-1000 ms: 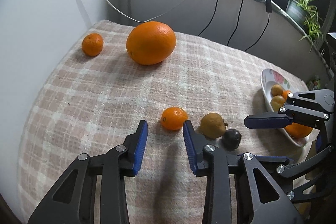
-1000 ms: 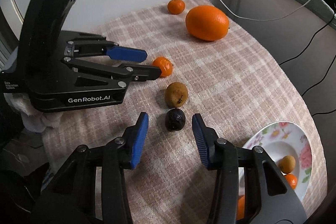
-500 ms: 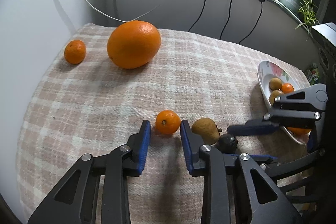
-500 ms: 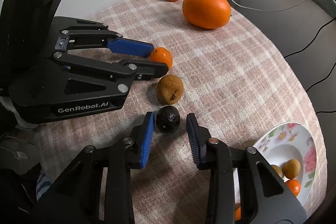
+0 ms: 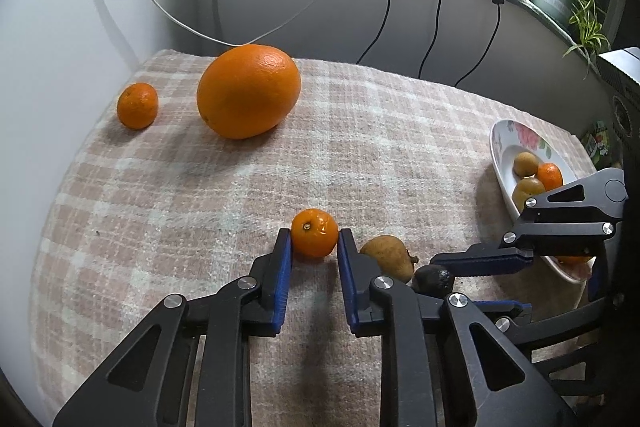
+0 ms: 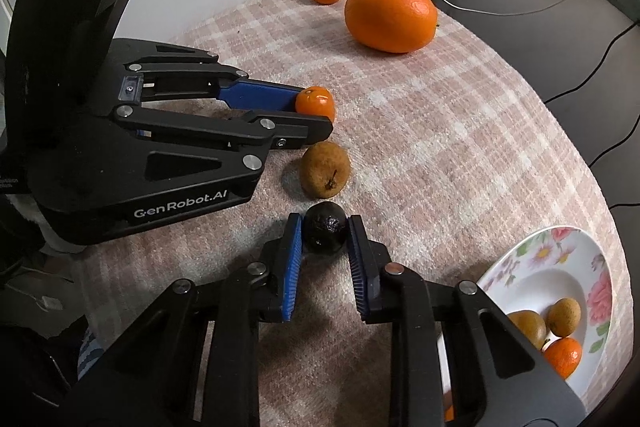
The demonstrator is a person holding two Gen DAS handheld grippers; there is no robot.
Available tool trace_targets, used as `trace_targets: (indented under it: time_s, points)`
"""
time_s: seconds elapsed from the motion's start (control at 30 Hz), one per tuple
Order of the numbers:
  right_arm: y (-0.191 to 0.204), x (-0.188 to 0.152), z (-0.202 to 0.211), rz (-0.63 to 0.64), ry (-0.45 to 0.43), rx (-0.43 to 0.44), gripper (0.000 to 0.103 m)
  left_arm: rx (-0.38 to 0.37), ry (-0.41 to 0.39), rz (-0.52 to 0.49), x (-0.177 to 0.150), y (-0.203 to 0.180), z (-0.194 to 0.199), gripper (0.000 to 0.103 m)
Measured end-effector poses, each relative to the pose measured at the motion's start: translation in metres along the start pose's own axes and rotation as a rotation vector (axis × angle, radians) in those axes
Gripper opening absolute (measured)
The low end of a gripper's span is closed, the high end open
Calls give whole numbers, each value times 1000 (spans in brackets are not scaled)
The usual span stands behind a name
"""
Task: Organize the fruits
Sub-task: 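Close the left tool on the tangerine while the right tool closes on the plum, then carry the tangerine with the left tool while the right tool carries the plum over the plate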
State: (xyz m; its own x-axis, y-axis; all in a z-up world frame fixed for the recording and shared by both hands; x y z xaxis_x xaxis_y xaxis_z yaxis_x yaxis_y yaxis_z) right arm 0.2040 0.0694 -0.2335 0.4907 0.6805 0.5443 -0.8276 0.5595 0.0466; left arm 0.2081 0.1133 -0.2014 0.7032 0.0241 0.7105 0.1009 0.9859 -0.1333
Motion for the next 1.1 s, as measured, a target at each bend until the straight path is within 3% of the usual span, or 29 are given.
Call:
trace_targets:
  time_s: [0.6, 1.1]
  points:
    - [-5, -1, 57, -87, -120, 21, 23, -31, -64, 36, 6, -15, 37, 20]
    - [-54, -30, 128, -210, -235, -41, 23, -101, -93, 17, 10, -68, 53, 20]
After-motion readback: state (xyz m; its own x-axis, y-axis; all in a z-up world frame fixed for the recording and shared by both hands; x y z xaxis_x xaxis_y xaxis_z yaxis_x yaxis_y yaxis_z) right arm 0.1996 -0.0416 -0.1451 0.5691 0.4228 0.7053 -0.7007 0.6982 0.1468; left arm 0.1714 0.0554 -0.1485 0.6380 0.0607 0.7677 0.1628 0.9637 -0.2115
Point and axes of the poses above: each gripper's, at about its wrist camera, not at the fingertips, and z roughly against the way its jaws point, y to its left, x to its top, the point moved 10 cm from there along -z, roughly the way its jaws point, and after that the axes turned 7 degrees about -y, right-handed, at the moved point
